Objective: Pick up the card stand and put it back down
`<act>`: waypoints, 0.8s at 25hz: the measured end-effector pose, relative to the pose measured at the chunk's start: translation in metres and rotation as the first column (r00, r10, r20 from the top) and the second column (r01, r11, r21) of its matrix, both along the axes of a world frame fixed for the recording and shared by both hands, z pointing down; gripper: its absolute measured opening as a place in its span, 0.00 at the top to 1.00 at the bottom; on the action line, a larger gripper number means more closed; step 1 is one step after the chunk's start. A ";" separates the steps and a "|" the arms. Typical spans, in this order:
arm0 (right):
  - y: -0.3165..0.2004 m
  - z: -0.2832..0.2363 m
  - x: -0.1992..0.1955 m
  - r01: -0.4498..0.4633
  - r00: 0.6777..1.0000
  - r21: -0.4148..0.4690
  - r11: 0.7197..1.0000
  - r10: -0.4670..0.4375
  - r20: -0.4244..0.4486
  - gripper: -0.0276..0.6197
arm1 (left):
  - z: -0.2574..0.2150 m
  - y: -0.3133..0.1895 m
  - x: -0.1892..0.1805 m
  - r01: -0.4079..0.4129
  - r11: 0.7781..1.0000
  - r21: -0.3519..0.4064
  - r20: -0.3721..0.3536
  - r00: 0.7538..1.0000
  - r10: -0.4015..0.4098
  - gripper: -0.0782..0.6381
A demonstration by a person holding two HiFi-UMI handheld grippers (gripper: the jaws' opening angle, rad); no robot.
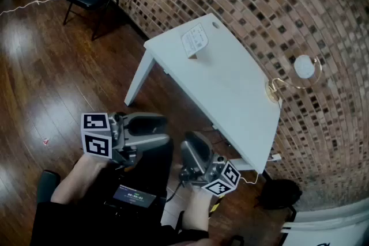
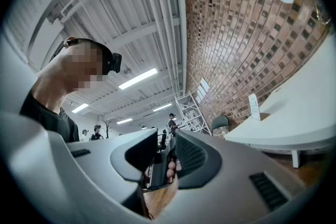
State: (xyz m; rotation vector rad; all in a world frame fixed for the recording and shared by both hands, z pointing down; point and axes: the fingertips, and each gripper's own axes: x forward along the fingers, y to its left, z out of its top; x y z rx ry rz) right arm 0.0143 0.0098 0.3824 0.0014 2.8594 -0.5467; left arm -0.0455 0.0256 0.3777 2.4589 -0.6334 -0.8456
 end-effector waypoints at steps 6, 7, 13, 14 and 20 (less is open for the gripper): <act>-0.031 -0.003 -0.013 0.009 1.000 0.004 1.000 -0.009 -0.008 0.74 | -0.005 -0.028 -0.013 0.025 1.000 0.002 0.004 1.000 -0.025 0.62; -0.037 -0.004 -0.016 0.011 1.000 0.008 1.000 -0.011 -0.010 0.74 | -0.006 -0.034 -0.016 0.029 1.000 0.003 0.003 1.000 -0.029 0.62; -0.077 -0.008 -0.029 -0.001 0.999 0.039 0.999 0.003 -0.043 0.74 | -0.013 -0.071 -0.030 0.046 0.999 0.016 -0.002 0.999 -0.046 0.62; -0.085 -0.009 -0.030 -0.008 0.999 0.044 0.999 0.011 -0.050 0.74 | -0.014 -0.077 -0.032 0.048 0.999 0.018 -0.003 0.999 -0.048 0.62; -0.134 -0.005 -0.040 -0.072 0.990 0.082 0.994 0.082 -0.115 0.74 | -0.018 -0.107 -0.043 0.056 0.998 0.030 -0.010 0.998 -0.055 0.62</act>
